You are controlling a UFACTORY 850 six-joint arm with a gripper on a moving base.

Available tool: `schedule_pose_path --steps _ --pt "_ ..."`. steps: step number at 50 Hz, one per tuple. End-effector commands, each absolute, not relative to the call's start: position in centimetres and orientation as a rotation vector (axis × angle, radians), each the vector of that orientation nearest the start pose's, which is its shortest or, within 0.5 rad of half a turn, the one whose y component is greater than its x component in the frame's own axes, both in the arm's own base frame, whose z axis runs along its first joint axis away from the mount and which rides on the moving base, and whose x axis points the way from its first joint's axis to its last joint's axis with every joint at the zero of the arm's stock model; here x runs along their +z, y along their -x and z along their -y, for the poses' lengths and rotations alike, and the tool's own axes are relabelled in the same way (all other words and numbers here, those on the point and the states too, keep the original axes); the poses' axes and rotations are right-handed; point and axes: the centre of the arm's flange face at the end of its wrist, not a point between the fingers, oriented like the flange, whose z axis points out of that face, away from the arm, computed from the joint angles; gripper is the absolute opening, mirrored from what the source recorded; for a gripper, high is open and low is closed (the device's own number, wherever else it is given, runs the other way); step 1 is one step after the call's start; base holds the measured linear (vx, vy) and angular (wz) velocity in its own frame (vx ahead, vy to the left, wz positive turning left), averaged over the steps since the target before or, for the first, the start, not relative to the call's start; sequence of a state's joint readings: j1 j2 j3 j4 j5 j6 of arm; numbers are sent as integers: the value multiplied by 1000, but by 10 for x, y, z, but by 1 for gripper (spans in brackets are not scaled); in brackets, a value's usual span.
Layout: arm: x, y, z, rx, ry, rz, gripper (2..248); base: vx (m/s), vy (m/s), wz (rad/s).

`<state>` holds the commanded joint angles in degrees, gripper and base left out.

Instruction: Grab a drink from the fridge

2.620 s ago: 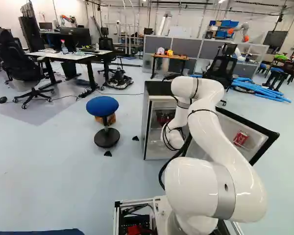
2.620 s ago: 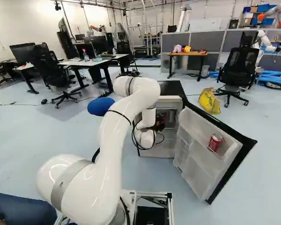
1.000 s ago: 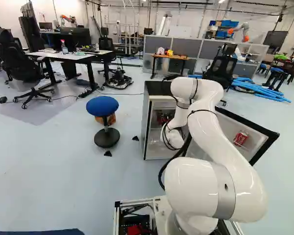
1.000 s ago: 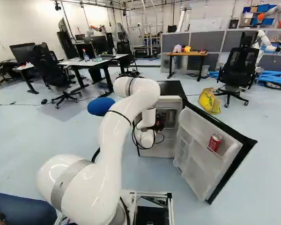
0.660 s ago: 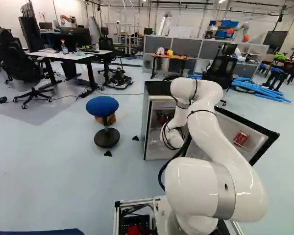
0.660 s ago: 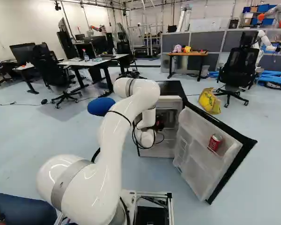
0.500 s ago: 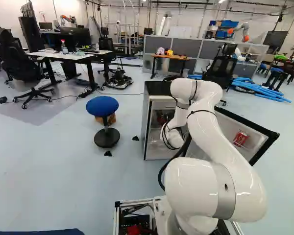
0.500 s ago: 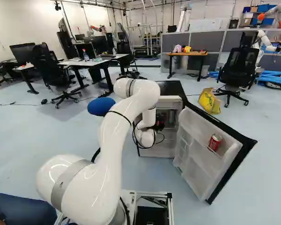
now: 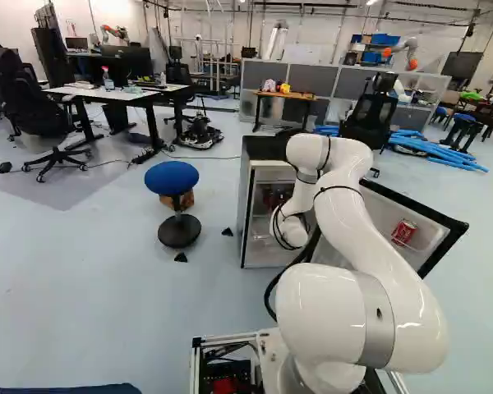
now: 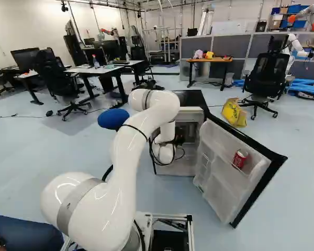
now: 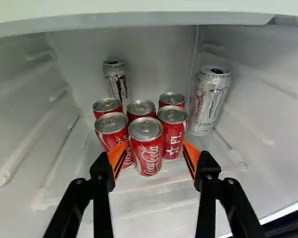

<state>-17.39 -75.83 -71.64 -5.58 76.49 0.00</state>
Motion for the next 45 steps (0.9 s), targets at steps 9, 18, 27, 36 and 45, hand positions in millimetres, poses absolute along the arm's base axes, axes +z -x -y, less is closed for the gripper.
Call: schedule_pose_path --steps 9,18,27,36,45 --pt "-5 -562 167 -1926 2614 -277 168 0 0 0" --pt "-7 -566 167 -1936 2607 -272 168 0 0 0" --pt "-8 -572 165 -1945 2598 -262 168 0 0 0" --pt "-10 -577 161 -1954 2588 -250 168 0 0 0" --pt "-11 -580 160 -1958 2583 -244 168 0 0 0"
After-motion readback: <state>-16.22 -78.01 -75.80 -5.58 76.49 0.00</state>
